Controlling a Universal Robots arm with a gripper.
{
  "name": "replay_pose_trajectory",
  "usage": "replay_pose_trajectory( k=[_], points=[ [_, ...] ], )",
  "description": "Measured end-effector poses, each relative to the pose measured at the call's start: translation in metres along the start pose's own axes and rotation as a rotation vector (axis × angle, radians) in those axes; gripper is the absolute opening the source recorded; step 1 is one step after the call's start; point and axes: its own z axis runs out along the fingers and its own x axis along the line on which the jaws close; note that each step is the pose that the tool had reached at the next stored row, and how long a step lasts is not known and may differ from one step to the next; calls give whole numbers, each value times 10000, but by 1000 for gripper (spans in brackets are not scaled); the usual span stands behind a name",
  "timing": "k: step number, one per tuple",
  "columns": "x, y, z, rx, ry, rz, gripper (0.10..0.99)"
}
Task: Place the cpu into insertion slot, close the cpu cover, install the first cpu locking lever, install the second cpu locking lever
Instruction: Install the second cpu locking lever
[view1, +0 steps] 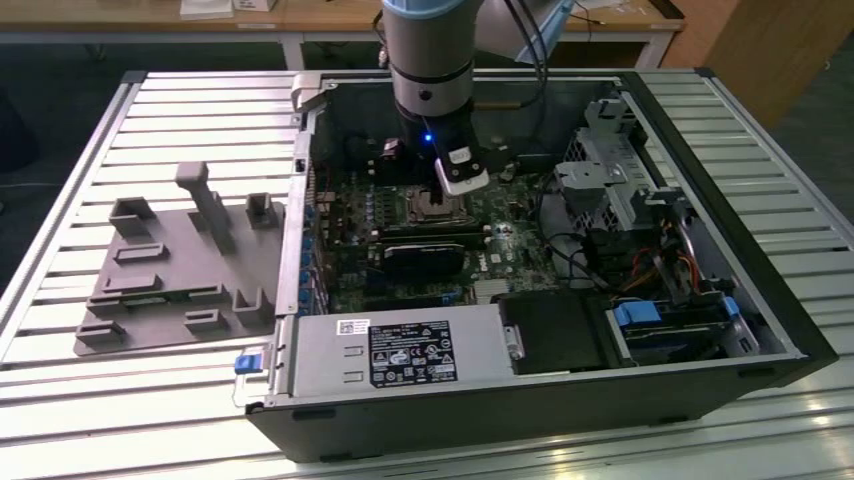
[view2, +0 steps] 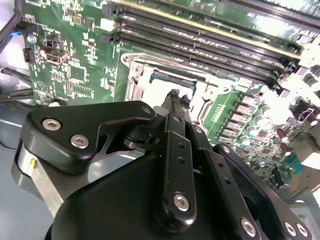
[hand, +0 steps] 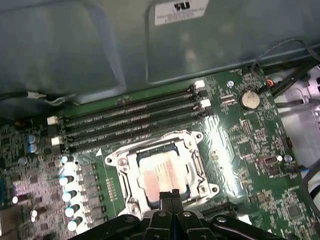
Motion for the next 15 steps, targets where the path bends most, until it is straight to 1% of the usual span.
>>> replay_pose_trajectory(
  k=[1,6,8,15],
  points=[
    [1,21,4,58,-13,-6,102],
    [-34,82,23,208,-27,-19,102],
    [-47,92,28,226,-25,-21,102],
    [-47,96,29,228,-26,-20,102]
  ],
)
